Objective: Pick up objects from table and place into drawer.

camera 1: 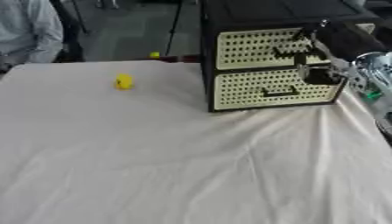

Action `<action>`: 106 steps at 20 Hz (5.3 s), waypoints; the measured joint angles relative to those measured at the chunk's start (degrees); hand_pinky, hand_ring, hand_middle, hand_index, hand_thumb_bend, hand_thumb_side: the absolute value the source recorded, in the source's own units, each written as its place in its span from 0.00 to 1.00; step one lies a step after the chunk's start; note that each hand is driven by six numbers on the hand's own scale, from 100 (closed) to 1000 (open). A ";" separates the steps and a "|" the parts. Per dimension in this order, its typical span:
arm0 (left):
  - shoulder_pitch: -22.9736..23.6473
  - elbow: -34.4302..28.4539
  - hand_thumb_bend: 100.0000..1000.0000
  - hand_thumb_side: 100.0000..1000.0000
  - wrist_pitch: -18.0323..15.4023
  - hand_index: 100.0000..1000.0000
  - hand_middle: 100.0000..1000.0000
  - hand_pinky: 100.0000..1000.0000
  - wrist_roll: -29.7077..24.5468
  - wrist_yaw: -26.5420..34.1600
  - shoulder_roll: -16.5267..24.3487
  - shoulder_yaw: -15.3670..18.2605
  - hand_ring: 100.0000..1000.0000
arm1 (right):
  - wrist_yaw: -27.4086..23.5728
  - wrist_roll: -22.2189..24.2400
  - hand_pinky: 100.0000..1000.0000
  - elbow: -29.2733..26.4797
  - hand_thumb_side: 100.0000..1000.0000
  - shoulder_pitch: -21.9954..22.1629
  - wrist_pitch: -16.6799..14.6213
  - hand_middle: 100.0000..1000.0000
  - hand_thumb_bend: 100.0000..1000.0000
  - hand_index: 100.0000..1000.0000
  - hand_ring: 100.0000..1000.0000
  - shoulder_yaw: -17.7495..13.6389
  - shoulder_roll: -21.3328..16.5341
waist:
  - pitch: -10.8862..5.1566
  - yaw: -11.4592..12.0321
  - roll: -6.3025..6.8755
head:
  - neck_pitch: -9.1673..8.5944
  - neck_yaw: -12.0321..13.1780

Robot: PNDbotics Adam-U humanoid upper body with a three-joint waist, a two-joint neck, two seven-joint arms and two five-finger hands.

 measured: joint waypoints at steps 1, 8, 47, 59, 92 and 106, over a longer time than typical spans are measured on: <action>-0.02 0.00 0.00 1.00 0.00 0.93 0.60 0.25 -0.06 0.03 -0.01 0.00 0.30 | 0.23 -0.01 0.00 0.33 0.10 -0.14 -0.06 0.10 0.00 0.77 0.00 0.01 0.05 | 0.02 0.00 0.00 | -0.05 -0.03; -0.05 0.00 0.00 1.00 0.05 0.93 0.60 0.25 -0.36 0.14 -0.46 -0.01 0.30 | 1.44 0.56 0.00 1.31 0.10 -0.14 -0.62 0.10 0.00 0.71 0.00 0.04 0.43 | 0.23 0.03 0.00 | -0.11 -0.07; -0.55 0.00 0.00 1.00 -0.01 0.92 0.59 0.25 0.11 0.52 -0.46 0.02 0.30 | 0.90 18.32 0.00 -30.48 0.11 19.12 2.81 0.08 0.00 0.55 0.00 -2.50 -9.34 | 0.26 -0.94 -0.30 | -0.31 1.35; -0.55 0.00 0.00 1.00 0.07 0.92 0.59 0.25 0.27 0.79 -0.46 0.05 0.30 | 1.37 16.21 0.00 -31.89 0.11 21.13 2.32 0.09 0.00 0.77 0.00 -3.14 -9.80 | 0.24 -1.67 0.11 | -0.62 1.52; -0.16 0.00 0.00 1.00 0.30 0.91 0.63 0.29 1.50 0.85 -0.46 0.40 0.33 | -20.16 -19.37 0.00 -31.90 0.15 18.47 -2.52 0.14 0.00 0.56 0.00 -17.97 -9.75 | 0.29 -3.00 0.96 | 0.58 8.57; -3.00 0.00 0.37 0.85 4.05 0.89 0.79 0.69 -1.60 -0.03 6.08 -0.52 0.77 | -34.06 -56.38 0.49 -31.90 0.87 13.81 -12.55 0.58 0.00 0.67 0.57 -18.25 -4.81 | 0.28 -3.18 1.94 | 3.35 9.69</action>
